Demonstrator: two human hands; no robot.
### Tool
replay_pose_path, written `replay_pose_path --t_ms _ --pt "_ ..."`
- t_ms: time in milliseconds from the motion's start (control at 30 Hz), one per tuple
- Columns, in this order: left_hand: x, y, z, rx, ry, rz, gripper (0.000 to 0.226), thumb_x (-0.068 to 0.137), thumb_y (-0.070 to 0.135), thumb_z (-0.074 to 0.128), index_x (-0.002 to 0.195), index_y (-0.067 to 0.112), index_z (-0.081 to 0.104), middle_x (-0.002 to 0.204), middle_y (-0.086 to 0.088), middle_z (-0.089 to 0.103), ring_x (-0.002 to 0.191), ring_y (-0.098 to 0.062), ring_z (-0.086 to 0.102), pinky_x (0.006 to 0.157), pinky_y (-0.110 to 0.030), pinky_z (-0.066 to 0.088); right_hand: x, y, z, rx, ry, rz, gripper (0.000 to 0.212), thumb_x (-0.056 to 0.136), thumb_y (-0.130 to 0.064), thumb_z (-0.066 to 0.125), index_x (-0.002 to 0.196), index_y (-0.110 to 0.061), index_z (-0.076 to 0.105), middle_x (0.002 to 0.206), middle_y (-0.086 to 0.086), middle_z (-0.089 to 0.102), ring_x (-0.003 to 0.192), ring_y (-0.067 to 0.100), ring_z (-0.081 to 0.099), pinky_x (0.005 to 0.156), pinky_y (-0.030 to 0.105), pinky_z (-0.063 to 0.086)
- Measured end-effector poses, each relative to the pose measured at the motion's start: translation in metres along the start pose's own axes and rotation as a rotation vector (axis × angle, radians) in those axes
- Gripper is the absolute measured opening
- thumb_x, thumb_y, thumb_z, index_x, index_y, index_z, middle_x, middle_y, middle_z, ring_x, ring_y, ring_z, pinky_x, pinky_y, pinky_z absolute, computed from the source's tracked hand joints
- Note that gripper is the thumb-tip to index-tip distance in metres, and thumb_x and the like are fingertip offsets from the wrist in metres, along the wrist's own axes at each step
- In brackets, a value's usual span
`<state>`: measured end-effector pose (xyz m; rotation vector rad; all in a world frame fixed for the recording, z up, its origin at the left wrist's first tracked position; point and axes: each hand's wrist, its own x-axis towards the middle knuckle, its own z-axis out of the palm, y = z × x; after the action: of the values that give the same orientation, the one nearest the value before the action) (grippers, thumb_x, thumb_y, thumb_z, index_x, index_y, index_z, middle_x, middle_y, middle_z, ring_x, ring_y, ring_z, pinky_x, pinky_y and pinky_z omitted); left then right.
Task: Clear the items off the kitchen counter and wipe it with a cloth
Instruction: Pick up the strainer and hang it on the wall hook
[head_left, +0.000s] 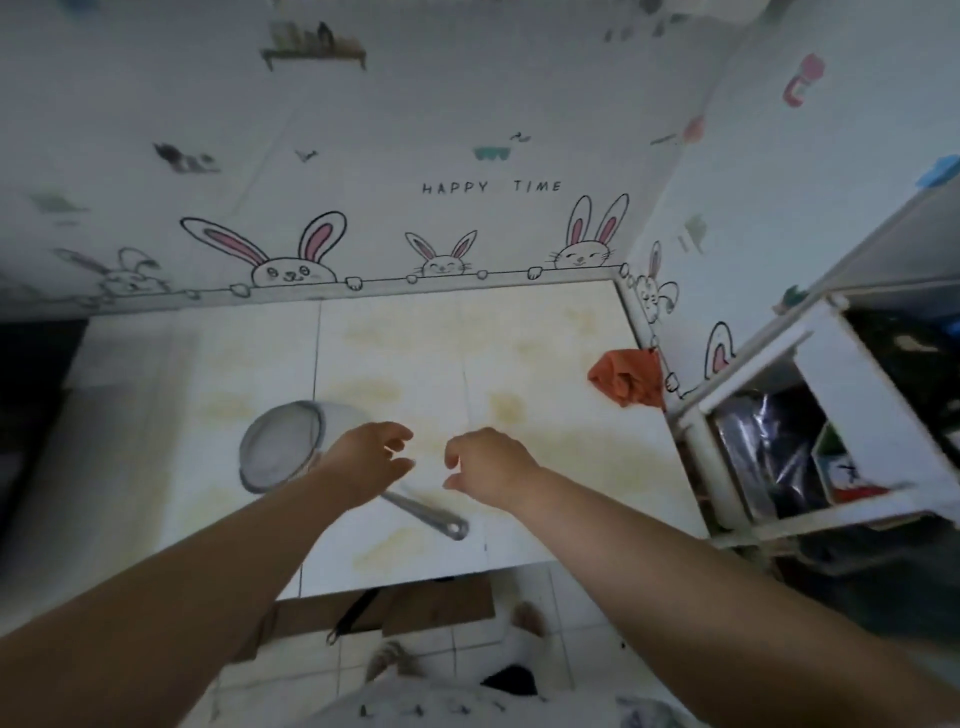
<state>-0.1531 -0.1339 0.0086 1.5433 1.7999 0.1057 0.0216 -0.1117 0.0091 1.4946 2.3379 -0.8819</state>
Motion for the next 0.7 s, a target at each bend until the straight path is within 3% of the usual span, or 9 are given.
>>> replay_pose_path --t_ms 200,400,500,600,700 --pt "-0.013 -0.049 0.006 0.083 -0.038 -0.051 0.037 0.089 0.026 0.059 0.126 0.019 0.056 0.12 0.001 0.063 0.106 -0.015 0.059 0.089 -0.022 0.044 0.021 -0.03 0.045 -0.138 -0.122 0.003 0.027 0.09 -0.034 0.056 0.1 -0.01 0.063 0.09 0.008 0.059 0.079 0.029 0.059 0.071 0.035 0.052" --pt "-0.017 -0.065 0.003 0.061 -0.033 -0.023 0.038 0.088 0.025 0.062 0.125 0.02 0.056 0.11 0.004 0.058 0.101 -0.014 0.059 0.093 -0.027 0.047 0.035 -0.038 0.063 -0.157 -0.074 0.003 0.027 0.091 -0.027 0.06 0.109 -0.007 0.064 0.109 0.012 0.053 0.092 0.032 0.059 0.075 0.036 0.048" --pt "-0.018 -0.067 -0.002 0.109 0.021 0.033 0.036 0.088 0.024 0.061 0.124 0.025 0.057 0.123 0.003 0.057 0.109 -0.014 0.055 0.097 -0.025 0.043 0.04 -0.036 0.062 -0.023 -0.024 0.04 0.027 0.084 -0.025 0.068 0.105 -0.007 0.069 0.11 0.012 0.057 0.099 0.03 0.057 0.084 0.035 0.05" --pt "-0.017 -0.061 -0.011 0.309 0.095 0.119 0.038 0.09 0.033 0.057 0.128 0.032 0.053 0.133 0.01 0.049 0.124 -0.016 0.042 0.103 -0.03 0.033 0.04 -0.034 0.035 0.258 0.05 0.071 0.015 0.079 -0.016 0.072 0.093 -0.009 0.072 0.101 0.01 0.068 0.091 0.023 0.06 0.076 0.028 0.047" --pt "-0.012 -0.046 -0.027 0.412 0.098 0.118 0.029 0.092 0.041 0.052 0.119 0.039 0.06 0.123 0.012 0.057 0.12 -0.018 0.042 0.1 -0.034 0.035 0.037 -0.031 -0.001 0.348 0.118 0.045 0.006 0.077 -0.013 0.073 0.082 -0.013 0.073 0.081 0.004 0.067 0.08 0.021 0.061 0.072 0.03 0.048"
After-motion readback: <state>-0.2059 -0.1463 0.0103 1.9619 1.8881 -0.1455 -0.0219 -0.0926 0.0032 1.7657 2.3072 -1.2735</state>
